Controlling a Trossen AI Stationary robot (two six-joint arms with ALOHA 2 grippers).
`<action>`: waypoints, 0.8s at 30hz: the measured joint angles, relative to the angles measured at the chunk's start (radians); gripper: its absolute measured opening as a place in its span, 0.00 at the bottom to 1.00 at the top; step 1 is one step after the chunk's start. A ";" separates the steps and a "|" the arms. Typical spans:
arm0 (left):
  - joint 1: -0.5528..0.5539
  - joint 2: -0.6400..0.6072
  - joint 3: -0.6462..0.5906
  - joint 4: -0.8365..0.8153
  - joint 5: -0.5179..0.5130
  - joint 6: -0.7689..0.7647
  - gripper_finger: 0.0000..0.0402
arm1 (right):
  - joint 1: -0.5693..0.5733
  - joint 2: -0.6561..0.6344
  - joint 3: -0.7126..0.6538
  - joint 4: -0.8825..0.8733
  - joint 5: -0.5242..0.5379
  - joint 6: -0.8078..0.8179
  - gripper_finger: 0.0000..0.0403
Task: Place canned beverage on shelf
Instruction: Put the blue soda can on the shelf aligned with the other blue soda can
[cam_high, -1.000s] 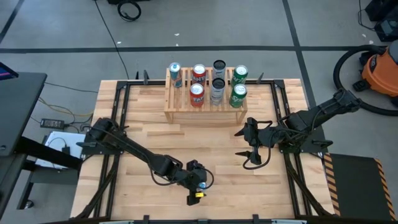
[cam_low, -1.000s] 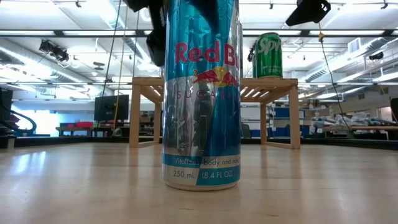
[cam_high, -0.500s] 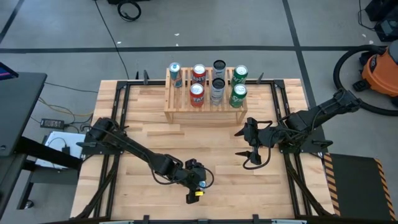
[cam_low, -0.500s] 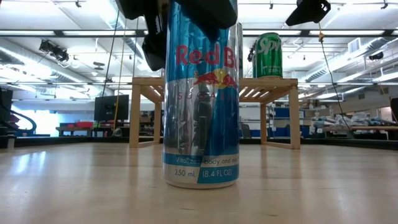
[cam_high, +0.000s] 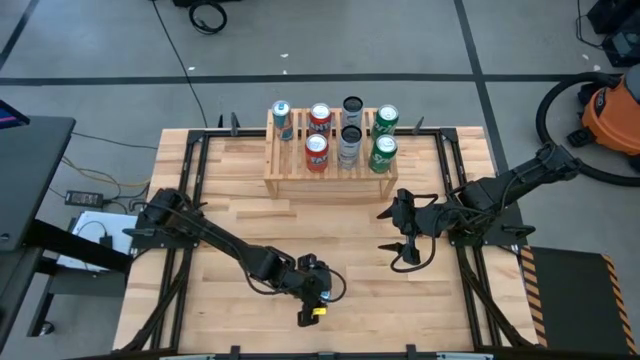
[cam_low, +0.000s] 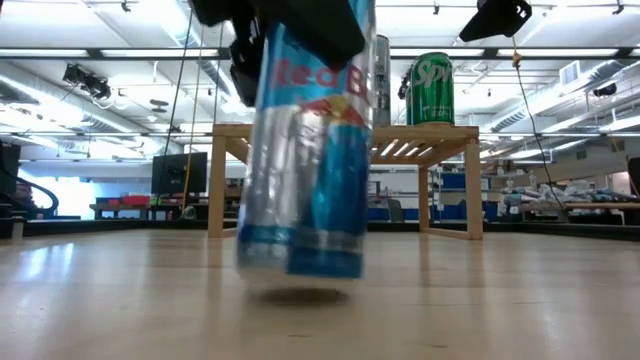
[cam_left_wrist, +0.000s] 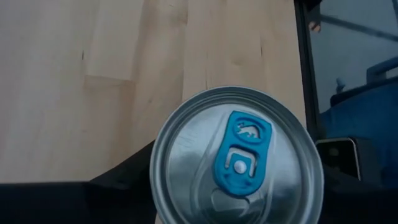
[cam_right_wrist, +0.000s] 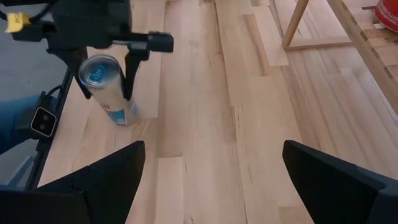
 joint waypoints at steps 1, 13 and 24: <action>0.000 0.000 0.015 -0.027 0.001 0.010 0.61 | 0.000 0.000 0.000 0.000 0.000 0.000 0.97; 0.023 -0.001 0.380 -0.604 -0.036 0.135 0.61 | 0.001 0.000 0.000 -0.010 0.000 -0.003 0.97; 0.112 -0.002 0.742 -1.082 -0.123 0.171 0.61 | 0.001 0.000 0.000 -0.023 -0.045 -0.045 0.97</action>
